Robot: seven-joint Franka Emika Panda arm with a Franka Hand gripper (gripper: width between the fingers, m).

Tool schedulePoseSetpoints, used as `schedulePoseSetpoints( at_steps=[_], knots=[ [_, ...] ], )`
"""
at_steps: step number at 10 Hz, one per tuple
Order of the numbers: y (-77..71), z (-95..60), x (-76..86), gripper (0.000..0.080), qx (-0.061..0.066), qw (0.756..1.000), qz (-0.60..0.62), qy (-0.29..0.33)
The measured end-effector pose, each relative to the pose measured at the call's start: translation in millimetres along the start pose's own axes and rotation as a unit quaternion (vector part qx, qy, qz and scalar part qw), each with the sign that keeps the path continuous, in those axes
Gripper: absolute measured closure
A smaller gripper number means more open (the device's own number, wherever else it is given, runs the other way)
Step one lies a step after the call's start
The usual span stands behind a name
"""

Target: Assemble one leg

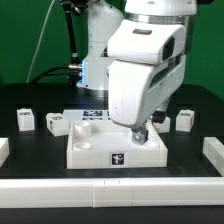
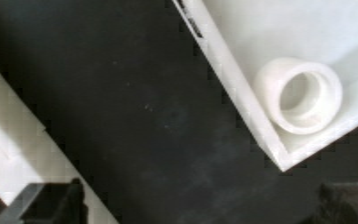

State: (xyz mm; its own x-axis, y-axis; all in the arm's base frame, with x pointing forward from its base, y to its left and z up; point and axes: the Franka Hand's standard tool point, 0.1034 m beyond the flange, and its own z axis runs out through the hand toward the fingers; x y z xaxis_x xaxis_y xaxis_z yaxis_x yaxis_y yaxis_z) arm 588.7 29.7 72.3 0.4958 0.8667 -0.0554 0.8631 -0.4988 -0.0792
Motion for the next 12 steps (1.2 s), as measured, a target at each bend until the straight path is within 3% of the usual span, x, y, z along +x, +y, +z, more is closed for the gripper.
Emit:
schedulePoseSetpoints(
  at_steps=[9, 10, 12],
  knots=[
    [-0.4, 1.7, -1.3, 0.0150, -0.001, 1.000, -0.004, 0.000],
    [-0.6, 10.4, -7.9, 0.0150, -0.013, 0.998, -0.068, 0.009],
    [-15.7, 21.8, -18.3, 0.0150, -0.007, 0.992, -0.124, 0.006]
  ],
)
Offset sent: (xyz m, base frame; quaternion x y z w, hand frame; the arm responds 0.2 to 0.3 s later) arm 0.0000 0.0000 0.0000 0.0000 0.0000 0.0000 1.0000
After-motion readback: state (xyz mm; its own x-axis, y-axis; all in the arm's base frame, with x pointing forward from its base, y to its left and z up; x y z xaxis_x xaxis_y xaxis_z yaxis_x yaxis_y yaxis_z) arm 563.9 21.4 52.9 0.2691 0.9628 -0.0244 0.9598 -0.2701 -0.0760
